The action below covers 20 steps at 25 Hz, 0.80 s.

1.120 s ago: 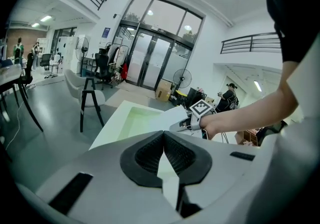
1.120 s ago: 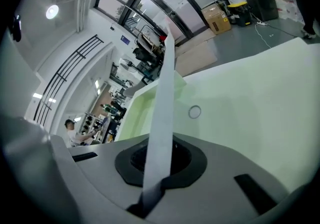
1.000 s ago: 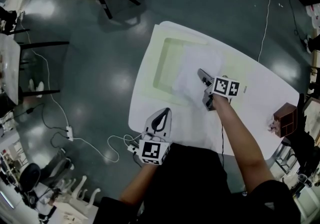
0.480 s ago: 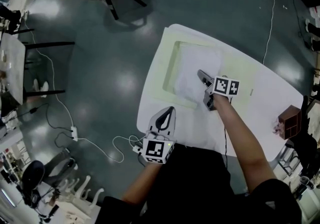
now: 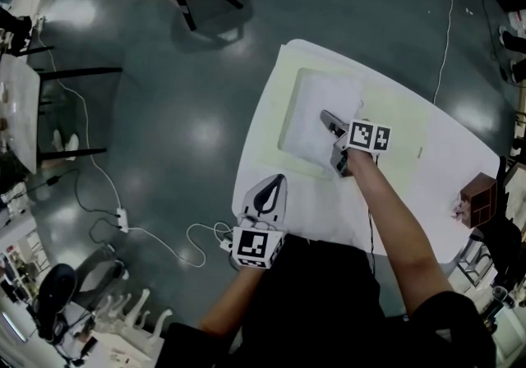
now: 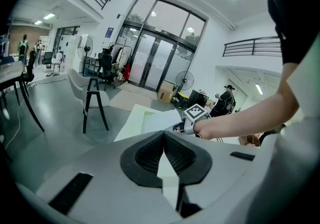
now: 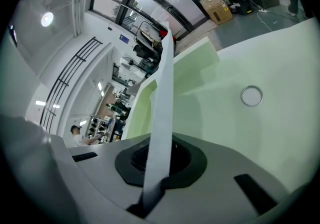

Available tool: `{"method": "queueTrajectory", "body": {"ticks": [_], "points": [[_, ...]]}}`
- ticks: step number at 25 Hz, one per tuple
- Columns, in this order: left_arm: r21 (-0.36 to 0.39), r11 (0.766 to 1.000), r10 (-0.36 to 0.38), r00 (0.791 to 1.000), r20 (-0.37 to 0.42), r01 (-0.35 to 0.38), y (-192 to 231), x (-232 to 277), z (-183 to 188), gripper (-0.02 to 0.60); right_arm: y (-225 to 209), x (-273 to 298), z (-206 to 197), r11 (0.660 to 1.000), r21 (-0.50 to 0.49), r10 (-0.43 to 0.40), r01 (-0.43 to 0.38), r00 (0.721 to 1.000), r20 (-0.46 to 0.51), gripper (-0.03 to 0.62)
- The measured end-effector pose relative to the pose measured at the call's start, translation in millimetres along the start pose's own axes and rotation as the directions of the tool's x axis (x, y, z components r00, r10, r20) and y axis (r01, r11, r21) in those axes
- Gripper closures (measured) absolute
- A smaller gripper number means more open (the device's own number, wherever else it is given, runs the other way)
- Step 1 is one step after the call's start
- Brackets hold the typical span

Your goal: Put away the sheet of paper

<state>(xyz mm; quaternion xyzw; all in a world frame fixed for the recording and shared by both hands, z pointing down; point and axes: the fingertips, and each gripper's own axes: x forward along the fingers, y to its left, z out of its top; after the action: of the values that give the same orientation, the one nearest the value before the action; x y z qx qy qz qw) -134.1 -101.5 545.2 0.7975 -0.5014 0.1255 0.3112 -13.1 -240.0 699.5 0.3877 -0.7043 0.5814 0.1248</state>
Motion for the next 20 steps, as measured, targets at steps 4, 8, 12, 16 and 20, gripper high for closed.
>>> {"method": "queueTrajectory", "body": {"ticks": [4, 8, 12, 16, 20], "points": [[-0.011, 1.000, 0.028, 1.000, 0.015, -0.028, 21, 1, 7, 0.578, 5, 9, 1, 1.000, 0.004, 0.000, 0.000, 1.000, 0.008, 0.594], [0.005, 1.000, 0.028, 0.999, 0.021, -0.028, 29, 2, 11, 0.578, 6, 13, 4, 0.999, 0.036, -0.005, 0.004, 1.000, 0.023, 0.594], [0.017, 1.000, 0.017, 1.000, 0.019, -0.017, 33, 2, 11, 0.578, 9, 21, 4, 0.997, 0.077, 0.000, -0.003, 0.999, 0.043, 0.594], [-0.002, 1.000, 0.003, 1.000, 0.009, -0.003, 34, 2, 12, 0.578, 13, 28, 6, 0.988, 0.152, 0.016, -0.028, 0.997, 0.077, 0.594], [-0.003, 1.000, 0.003, 1.000, 0.007, -0.003, 36, 1, 13, 0.578, 14, 32, 4, 0.988, 0.155, 0.016, -0.027, 0.997, 0.077, 0.594]]}}
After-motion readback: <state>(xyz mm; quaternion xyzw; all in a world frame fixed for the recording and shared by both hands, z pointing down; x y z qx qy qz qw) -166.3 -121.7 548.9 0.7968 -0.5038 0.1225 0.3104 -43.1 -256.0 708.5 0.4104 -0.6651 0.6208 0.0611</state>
